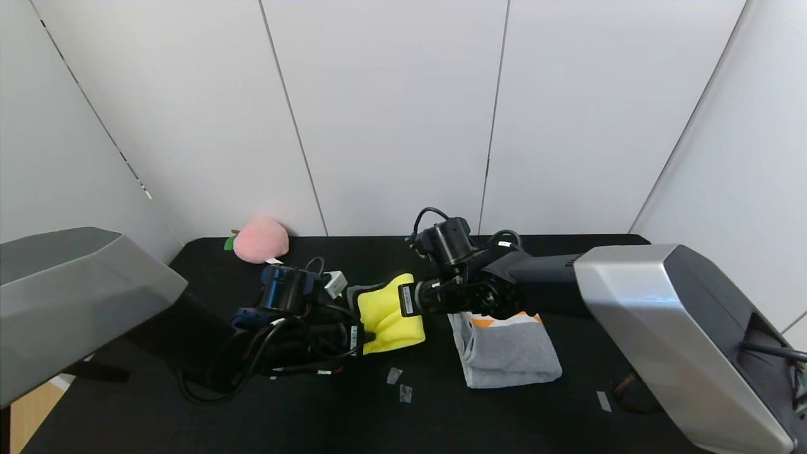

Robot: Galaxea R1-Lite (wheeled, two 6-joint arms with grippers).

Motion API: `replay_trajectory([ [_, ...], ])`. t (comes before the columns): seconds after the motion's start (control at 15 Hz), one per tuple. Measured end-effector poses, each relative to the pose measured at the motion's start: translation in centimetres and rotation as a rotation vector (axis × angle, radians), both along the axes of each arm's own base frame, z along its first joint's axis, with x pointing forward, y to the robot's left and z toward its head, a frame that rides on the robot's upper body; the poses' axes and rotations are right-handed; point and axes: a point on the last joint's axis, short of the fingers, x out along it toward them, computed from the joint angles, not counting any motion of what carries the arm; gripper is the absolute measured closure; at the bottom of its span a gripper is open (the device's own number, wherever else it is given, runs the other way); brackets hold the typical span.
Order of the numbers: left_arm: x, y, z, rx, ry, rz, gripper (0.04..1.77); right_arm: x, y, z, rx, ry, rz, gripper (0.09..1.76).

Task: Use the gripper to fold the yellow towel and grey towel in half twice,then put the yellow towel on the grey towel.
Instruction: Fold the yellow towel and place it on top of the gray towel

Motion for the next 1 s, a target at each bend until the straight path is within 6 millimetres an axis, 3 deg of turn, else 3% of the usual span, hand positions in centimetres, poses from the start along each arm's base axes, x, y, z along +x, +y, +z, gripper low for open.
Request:
replay_trajectory([
  [0.2,-0.6,-1.6,2.5,0.075,-0.038,-0.006,1.61,-0.5,-1.6,2.2,-0.024,0.018,-0.031,1.71],
  [0.6,-2.3,-6.8,6.9,0.178,-0.064,-0.045,1.61,-1.1,-5.6,5.9,-0.053,0.027,-0.111,1.71],
  [1.0,-4.4,-11.6,9.3,0.217,-0.106,-0.120,1.61,-2.3,-9.9,7.5,-0.076,0.054,-0.172,1.71],
])
